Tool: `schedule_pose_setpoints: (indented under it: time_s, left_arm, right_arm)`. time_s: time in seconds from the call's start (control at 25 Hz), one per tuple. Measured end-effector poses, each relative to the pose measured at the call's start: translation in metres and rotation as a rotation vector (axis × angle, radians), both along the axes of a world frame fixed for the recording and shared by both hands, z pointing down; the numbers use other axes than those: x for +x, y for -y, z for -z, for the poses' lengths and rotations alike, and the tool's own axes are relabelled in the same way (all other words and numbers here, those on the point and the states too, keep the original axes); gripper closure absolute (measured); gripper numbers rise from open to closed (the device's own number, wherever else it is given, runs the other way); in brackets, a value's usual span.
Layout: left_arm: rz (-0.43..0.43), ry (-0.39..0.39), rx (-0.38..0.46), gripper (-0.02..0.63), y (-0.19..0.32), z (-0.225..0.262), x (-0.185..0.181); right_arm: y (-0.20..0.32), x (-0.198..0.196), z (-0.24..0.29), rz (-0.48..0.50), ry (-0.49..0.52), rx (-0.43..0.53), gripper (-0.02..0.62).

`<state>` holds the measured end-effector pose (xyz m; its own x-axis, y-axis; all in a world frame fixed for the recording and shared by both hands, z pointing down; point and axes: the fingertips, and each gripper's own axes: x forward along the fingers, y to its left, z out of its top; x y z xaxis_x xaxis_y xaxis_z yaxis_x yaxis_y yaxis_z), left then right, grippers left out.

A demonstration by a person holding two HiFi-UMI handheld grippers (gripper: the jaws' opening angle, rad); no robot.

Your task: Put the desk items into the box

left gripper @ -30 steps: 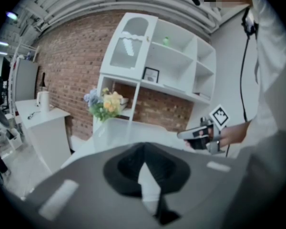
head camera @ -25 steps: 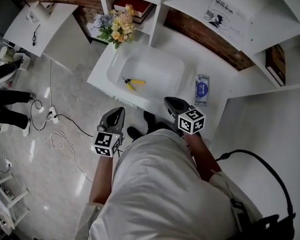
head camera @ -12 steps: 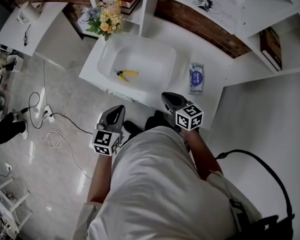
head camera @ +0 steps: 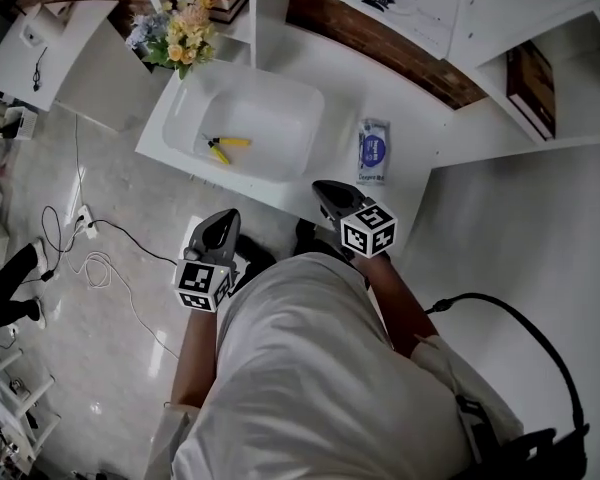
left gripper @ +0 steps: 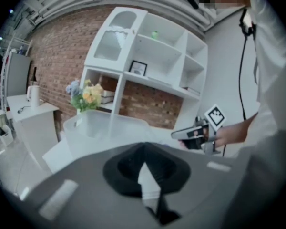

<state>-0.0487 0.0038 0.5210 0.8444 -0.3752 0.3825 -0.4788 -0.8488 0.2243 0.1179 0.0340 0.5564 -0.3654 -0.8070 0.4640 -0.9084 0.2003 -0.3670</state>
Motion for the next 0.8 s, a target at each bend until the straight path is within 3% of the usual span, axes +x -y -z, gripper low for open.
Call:
schedule_pose_setpoints:
  time_s: [0.64, 0.8]
  left_arm:
    - [-0.022, 0.055, -0.032, 0.603, -0.030, -0.017, 0.081]
    - [-0.017, 0.074, -0.038, 0.603, -0.032, -0.022, 0.092]
  right_arm:
    - [-0.041, 0.120, -0.068, -0.072, 0.006, -0.148, 0.589]
    - [-0.043, 0.152, -0.089, -0.096, -0.001, -0.188, 0.530]
